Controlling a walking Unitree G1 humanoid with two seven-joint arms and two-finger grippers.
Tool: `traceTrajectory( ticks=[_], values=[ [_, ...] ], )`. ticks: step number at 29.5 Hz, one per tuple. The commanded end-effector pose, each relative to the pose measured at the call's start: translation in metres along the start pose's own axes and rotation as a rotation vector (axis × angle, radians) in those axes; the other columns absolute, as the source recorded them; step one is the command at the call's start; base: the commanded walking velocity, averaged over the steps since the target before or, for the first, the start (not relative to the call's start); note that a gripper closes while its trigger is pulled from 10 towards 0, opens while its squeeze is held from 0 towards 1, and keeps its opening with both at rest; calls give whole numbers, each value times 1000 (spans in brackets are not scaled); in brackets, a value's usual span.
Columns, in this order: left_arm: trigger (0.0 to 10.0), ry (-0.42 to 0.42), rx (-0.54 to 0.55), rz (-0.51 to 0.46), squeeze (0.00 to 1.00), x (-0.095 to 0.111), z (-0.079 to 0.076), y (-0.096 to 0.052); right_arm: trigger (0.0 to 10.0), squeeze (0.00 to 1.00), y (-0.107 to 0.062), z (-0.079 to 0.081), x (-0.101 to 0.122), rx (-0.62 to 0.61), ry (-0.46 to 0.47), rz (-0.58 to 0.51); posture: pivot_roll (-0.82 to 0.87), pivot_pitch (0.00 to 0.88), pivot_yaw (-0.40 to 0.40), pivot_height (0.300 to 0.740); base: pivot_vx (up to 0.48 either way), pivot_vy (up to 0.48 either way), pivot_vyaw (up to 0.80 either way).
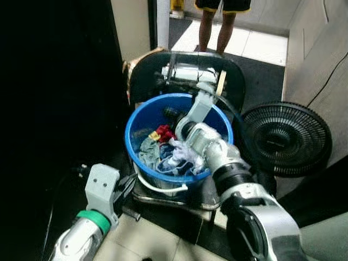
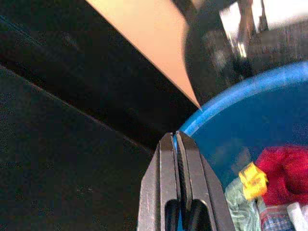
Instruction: Clothes washing
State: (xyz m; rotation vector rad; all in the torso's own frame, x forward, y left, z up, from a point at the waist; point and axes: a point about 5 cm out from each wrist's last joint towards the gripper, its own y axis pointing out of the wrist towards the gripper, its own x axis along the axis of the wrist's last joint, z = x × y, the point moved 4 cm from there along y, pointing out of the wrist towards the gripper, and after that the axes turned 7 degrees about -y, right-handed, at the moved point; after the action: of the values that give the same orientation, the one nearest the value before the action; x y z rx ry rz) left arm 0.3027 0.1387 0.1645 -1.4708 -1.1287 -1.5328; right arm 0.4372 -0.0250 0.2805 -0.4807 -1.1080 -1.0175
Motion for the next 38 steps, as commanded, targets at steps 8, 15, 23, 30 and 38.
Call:
traceTrajectory(
  ticks=[8,15,23,30,38],
  values=[
    [10000,-1,-7,-6,0,-3,0,7,10000,0,-10,-10,-33,5,-136,69,14,89,56,740,0,0,0],
    [10000,-3,-18,7,0,-8,-3,5,10000,1000,-20,-48,-86,-205,-125,228,28,132,57,740,0,0,0],
    [10000,-9,-26,17,0,-12,-5,2,10000,1000,-21,-49,-96,-246,-39,279,38,173,55,740,0,0,0],
    [10000,-16,-31,29,0,-14,-8,-1,10000,1000,-21,-48,-104,-267,8,314,44,205,52,740,0,0,0],
    [10000,-27,-42,48,0,-12,-13,-7,10000,1000,-11,-28,-103,-236,159,285,82,296,65,740,0,0,0]
  ],
)
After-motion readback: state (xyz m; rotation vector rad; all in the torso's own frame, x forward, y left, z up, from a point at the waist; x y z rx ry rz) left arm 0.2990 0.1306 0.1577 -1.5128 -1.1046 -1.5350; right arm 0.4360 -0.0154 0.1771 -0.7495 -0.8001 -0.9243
